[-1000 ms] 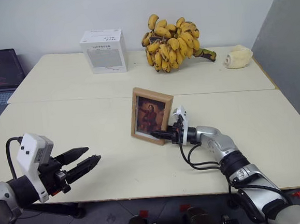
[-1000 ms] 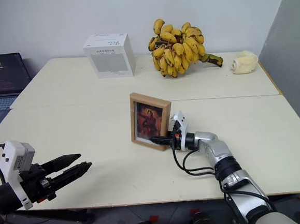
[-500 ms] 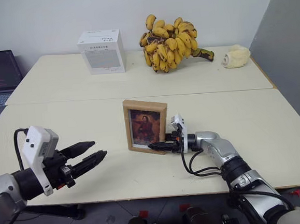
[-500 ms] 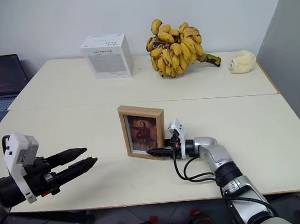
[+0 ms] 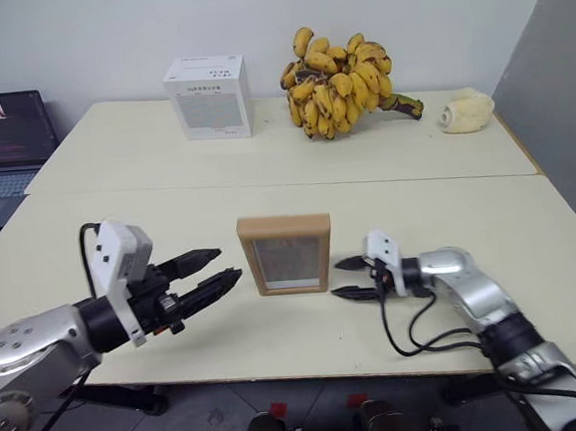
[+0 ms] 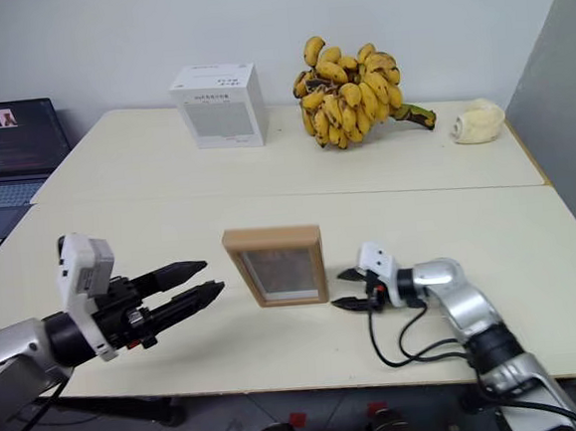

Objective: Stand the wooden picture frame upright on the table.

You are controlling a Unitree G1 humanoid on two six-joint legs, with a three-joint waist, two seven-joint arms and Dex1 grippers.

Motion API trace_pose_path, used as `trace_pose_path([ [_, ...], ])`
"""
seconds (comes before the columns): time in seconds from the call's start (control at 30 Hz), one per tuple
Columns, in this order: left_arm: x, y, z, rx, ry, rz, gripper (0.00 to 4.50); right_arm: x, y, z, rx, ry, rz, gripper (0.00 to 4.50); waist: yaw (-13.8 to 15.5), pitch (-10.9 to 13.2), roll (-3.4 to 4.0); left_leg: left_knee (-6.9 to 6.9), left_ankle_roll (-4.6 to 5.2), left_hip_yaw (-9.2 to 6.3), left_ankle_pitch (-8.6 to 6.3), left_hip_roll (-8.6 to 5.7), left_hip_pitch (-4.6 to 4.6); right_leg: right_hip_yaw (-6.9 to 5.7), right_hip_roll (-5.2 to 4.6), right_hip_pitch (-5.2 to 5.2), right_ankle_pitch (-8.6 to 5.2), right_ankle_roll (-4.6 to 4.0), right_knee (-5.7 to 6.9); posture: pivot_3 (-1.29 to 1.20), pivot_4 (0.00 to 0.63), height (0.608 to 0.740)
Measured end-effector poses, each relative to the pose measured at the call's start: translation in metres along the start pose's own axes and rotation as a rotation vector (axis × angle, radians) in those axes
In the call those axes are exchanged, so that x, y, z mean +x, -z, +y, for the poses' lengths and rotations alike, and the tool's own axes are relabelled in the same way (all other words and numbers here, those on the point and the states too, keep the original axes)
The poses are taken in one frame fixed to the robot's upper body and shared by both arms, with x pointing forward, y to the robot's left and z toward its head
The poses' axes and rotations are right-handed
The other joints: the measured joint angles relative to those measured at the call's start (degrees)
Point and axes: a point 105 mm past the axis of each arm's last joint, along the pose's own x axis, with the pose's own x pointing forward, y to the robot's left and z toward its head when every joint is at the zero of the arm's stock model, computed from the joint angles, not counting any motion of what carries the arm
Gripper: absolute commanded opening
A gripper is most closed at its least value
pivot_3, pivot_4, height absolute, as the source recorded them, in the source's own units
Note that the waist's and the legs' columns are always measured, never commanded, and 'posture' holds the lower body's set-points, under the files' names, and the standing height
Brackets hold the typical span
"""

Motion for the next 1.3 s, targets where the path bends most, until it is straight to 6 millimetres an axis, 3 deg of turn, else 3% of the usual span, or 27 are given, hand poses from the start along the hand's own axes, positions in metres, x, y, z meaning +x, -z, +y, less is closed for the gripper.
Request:
trace_pose_path([
  [0.13,0.006,-0.002,0.004,-0.002,0.016,-0.004,2.88,-0.024,-0.038,-0.007,-0.027,0.06,-0.07,2.96,-0.8,0.1,0.07,-0.04,0.01,0.04,0.0,0.06,0.02,0.06,0.07,-0.05,-0.01,0.0,0.05,0.0,0.15,0.74],
  [0.23,0.009,-0.003,0.009,-0.008,0.018,-0.009,2.88,-0.03,-0.065,-0.016,-0.03,0.099,-0.125,2.96,-1.1,0.1,0.06,-0.04,0.01,0.02,0.0,0.06,0.01,0.04,0.08,-0.05,0.0,-0.01,0.04,0.0,0.15,0.74],
  [0.3,0.009,-0.003,0.01,-0.01,0.015,-0.007,2.88,-0.029,-0.07,-0.016,-0.022,0.102,-0.136,2.96,-1.0,0.1,0.06,-0.04,0.01,0.02,-0.01,0.05,0.0,0.04,0.07,-0.04,0.0,0.0,0.02,0.0,0.15,0.74],
  [0.53,0.011,-0.007,0.017,-0.011,-0.002,-0.031,2.88,-0.015,-0.065,-0.016,-0.001,0.1,-0.11,2.96,-1.1,0.1,0.05,-0.03,0.01,0.02,0.0,0.03,-0.06,0.04,0.05,-0.07,-0.01,0.01,0.01,0.0,0.15,0.74],
  [1.07,0.009,-0.012,0.017,-0.032,-0.02,-0.054,2.88,-0.006,-0.05,-0.026,-0.003,0.108,-0.065,2.96,-1.2,0.1,0.05,-0.03,0.01,0.02,0.0,0.03,-0.06,0.03,0.05,-0.07,-0.01,0.01,0.01,0.0,0.15,0.74],
  [1.2,0.009,-0.013,0.017,-0.04,-0.021,-0.06,2.88,-0.019,-0.027,-0.02,-0.023,0.056,0.064,2.96,-0.8,0.1,0.06,-0.04,0.0,0.02,-0.01,0.02,-0.08,0.03,0.03,-0.06,-0.01,0.01,-0.06,0.0,0.15,0.74],
  [1.3,0.008,-0.012,0.015,-0.051,-0.013,-0.058,2.88,-0.033,-0.002,-0.004,-0.009,-0.011,0.165,2.96,-0.5,0.1,0.07,-0.04,0.01,0.02,-0.01,0.03,-0.1,0.03,0.03,-0.07,-0.03,0.04,-0.07,0.0,0.15,0.74],
])
